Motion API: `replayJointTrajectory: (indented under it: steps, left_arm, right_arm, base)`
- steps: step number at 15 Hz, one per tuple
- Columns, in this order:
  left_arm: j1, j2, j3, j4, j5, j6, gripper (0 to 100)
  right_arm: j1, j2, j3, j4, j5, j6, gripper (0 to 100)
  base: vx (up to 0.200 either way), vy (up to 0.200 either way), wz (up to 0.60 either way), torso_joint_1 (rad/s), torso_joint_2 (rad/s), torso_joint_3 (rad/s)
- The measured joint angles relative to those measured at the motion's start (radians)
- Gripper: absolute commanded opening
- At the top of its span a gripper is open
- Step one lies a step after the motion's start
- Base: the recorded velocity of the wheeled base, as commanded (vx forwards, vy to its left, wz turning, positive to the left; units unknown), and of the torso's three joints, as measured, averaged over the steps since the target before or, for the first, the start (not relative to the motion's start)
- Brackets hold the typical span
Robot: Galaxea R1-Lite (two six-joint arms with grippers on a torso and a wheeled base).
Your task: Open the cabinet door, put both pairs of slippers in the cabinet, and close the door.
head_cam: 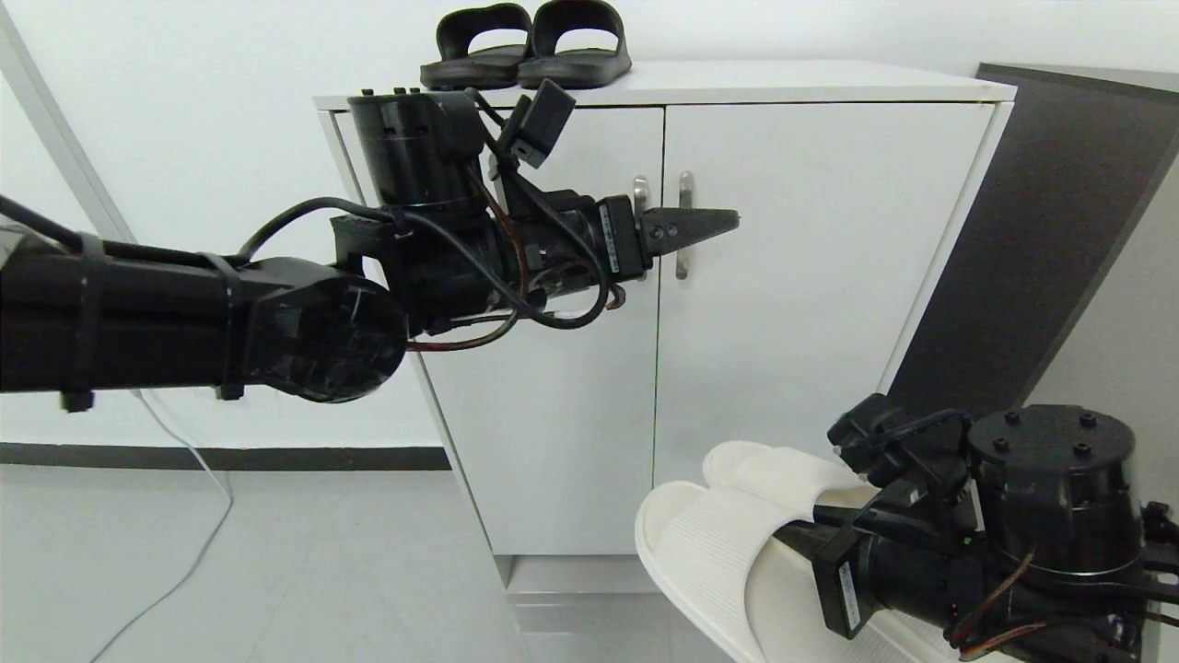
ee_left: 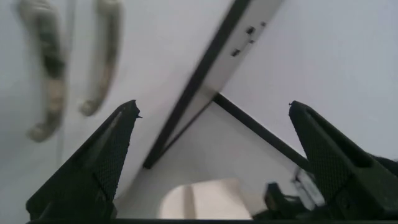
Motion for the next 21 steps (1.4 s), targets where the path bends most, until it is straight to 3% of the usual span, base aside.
replayJointTrajectory:
  steps: [4,12,13,18,21]
  left_arm:
    - [-0.001,0.063,-0.075,0.002,0.081,0.026,100]
    - [0.0,0.179,-0.248,0.055,0.102,0.03,100]
    - [0.0,0.189,-0.262,0.061,0.102,0.03,0]
    - [0.002,0.204,-0.267,0.063,0.11,0.03,0]
    - [-0.018,0.159,-0.198,0.057,0.106,0.032,0]
  right_arm:
    - [0.001,0.001,0.004,0.0,0.001,0.0,0]
    - [0.001,0.002,0.004,0.0,0.0,0.0,0]
    - [0.0,0.002,0.005,0.0,0.0,0.0,0]
    - [0.0,0.005,0.007,0.001,0.028,0.0,0]
    - [0.001,-0.005,0.023,0.001,0.107,0.0,0]
  base:
    - [0.0,0.0,0.0,0.0,0.0,0.0]
    - [0.0,0.0,0.0,0.0,0.0,0.0]
    - [0.0,0.0,0.0,0.0,0.0,0.0]
    - [0.0,0.0,0.0,0.0,0.0,0.0]
    - [0.0,0.0,0.0,0.0,0.0,0.0]
